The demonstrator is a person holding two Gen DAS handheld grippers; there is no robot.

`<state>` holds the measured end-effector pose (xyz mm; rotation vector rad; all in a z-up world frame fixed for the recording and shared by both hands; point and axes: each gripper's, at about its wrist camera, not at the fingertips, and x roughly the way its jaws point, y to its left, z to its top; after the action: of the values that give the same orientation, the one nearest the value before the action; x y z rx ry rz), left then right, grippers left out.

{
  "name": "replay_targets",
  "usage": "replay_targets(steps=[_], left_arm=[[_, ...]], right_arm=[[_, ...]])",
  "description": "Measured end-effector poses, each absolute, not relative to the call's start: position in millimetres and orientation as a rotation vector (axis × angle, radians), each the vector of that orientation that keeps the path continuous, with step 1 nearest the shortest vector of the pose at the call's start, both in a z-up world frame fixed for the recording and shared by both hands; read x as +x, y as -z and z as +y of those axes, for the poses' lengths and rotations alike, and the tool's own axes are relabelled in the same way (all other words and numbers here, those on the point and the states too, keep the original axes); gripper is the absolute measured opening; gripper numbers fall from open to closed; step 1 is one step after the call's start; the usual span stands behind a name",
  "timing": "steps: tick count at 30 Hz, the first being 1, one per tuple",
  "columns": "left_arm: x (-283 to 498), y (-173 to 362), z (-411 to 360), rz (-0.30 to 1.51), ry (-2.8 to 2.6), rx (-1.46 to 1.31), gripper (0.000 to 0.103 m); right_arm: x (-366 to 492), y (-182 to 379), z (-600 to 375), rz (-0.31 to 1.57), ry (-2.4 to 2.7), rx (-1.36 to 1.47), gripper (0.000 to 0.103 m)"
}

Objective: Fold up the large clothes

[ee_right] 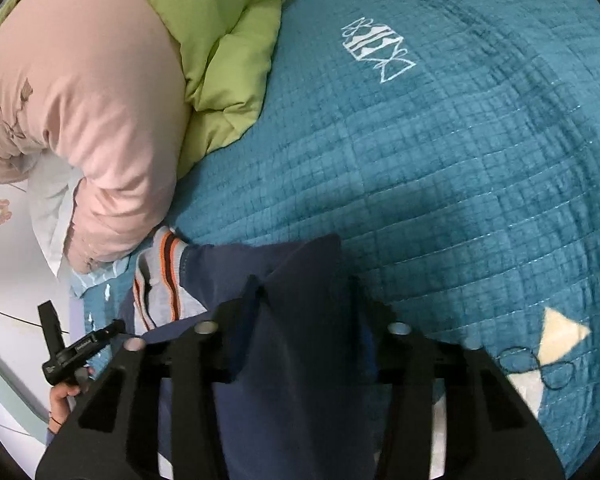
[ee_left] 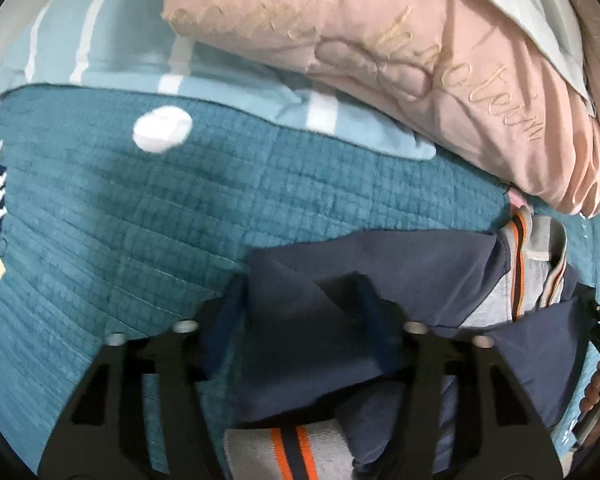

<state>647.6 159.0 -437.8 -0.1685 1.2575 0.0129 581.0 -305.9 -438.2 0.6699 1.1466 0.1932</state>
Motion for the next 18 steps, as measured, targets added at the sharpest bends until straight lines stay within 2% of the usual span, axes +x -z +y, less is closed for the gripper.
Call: replay_targets(steps=[1,3,5,10,18], left_arm=[[647.1,436.0,159.5,1.256,-0.016,-0.162,0.039],[646.4,433.0,158.1,1.258,-0.011,-0.134,0.03],[644.3,429.4,156.0,1.252,0.012,-0.113,0.011],[627.8,408.0,147.5,1.139,-0.017,-0.072,0.006],[575.9,351.0,143.4,0.955,0.023,-0.146,0.006]], right_arm=[[580.1,438.9,-307.0,1.151,-0.203,0.686,0.016],[579.8,439.6,-308.5,1.149,-0.21,0.709,0.011],[576.2,435.3,-308.7,1.134,-0.219,0.713,0.009],[564.4,416.2,-308.8,1.068,-0.213,0.715,0.004],[526.0,369.6,-302.2,0.962,-0.248,0.711,0.004]])
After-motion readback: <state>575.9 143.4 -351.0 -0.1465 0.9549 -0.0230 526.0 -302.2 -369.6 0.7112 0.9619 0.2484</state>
